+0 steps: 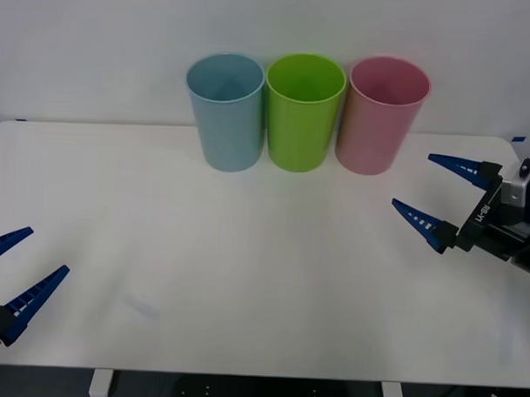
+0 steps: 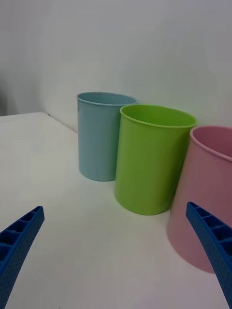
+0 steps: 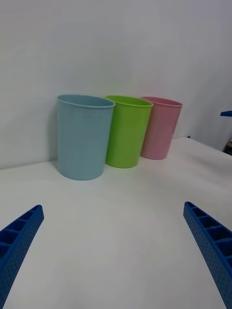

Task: Grasp the object on the table and drop it into the matching bin: aluminum can to the light blue bin, PET bottle to the pink bin.

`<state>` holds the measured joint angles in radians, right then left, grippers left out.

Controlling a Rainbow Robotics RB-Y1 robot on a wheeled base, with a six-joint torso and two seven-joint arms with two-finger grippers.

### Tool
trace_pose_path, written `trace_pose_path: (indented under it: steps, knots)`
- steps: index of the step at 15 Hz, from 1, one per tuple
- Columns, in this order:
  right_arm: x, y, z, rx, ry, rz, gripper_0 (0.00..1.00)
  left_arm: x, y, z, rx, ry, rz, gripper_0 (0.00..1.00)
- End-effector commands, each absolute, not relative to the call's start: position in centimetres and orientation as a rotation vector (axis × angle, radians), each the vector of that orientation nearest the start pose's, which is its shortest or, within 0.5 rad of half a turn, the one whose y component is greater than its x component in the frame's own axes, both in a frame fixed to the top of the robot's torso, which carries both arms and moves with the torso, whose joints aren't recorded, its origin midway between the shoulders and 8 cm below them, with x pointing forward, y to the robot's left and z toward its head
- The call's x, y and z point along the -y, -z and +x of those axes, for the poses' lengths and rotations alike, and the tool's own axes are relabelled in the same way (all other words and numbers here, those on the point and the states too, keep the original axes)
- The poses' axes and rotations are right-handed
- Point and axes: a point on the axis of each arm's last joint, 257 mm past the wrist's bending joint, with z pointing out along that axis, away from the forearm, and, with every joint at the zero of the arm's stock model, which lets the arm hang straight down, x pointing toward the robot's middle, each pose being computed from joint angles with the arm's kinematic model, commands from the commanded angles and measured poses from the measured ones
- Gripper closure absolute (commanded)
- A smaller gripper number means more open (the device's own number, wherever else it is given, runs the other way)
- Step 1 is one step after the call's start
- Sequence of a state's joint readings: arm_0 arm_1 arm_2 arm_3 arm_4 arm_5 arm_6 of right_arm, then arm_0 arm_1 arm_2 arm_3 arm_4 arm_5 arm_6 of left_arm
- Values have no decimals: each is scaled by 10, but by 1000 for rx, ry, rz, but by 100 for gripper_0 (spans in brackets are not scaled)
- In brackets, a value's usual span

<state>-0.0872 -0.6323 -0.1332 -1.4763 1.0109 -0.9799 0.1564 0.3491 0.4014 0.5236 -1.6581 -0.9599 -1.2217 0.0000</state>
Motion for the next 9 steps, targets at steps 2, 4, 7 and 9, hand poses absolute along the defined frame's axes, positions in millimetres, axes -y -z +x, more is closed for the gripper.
trace_pose_path:
  steps: [2, 4, 7, 9]
  knots:
    - [255, 154, 456, -1386, -468, -815, 0, -330, 169, 342, -1441, 567, 465, 0]
    - [259, 167, 446, -1414, -479, -810, 0, -330, 169, 342, -1441, 567, 465, 0]
    - [270, 175, 432, -1435, -462, -801, 0, -330, 169, 342, -1441, 567, 465, 0]
    - [275, 178, 421, -1447, -452, -798, 0, -330, 169, 342, -1441, 567, 465, 0]
